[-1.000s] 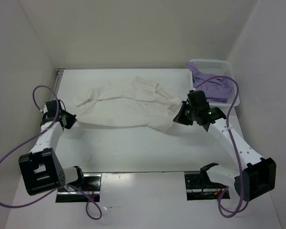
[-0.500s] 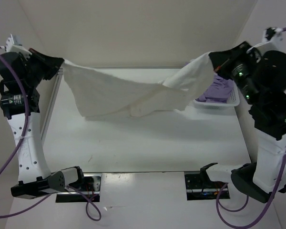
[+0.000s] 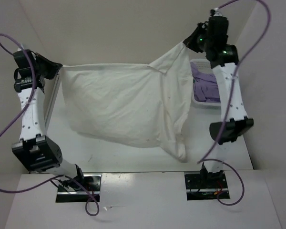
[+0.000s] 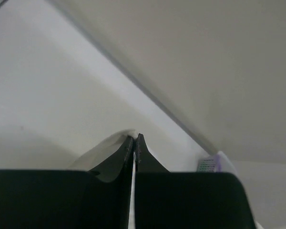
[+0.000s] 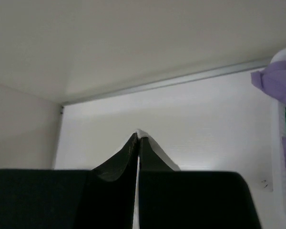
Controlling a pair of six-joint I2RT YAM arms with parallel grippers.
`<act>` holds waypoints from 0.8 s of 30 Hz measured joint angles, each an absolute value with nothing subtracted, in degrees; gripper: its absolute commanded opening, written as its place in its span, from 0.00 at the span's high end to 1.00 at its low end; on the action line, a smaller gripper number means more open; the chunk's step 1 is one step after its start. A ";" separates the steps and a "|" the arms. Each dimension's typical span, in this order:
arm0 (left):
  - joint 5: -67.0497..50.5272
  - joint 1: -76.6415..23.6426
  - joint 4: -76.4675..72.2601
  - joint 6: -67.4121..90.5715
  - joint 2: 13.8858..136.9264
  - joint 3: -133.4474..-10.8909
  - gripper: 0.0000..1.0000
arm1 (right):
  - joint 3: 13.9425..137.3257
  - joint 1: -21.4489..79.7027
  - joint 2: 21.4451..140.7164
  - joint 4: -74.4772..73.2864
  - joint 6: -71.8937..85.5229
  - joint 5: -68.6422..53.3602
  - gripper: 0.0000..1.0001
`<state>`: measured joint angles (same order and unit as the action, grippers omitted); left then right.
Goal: Fold and stack the t-shirts
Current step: Flatten out the tshirt
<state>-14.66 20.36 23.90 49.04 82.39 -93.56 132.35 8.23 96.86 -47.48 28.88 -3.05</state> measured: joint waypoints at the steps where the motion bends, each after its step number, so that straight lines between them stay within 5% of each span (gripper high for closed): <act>1: -13.80 20.34 23.68 49.04 85.30 -92.82 1.00 | 136.22 8.29 104.75 -46.68 28.40 -4.23 1.00; 4: -12.67 19.88 24.18 49.63 93.71 -93.38 1.00 | 145.36 8.36 120.68 -49.82 28.58 -5.48 1.00; 8: -12.56 19.16 26.22 51.05 101.25 -100.79 1.00 | 150.58 8.36 126.32 -49.67 30.89 -6.31 1.00; 18: -14.52 24.05 20.47 55.68 94.37 -119.37 1.00 | 155.00 8.34 101.84 -39.64 33.17 -5.78 1.00; 24: -14.41 23.73 18.13 55.11 88.29 -105.91 1.00 | 115.31 7.84 81.34 -32.25 31.20 -3.49 1.00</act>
<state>-14.41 23.73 18.13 55.11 88.29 -105.91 115.31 7.84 81.34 -32.25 31.20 -3.49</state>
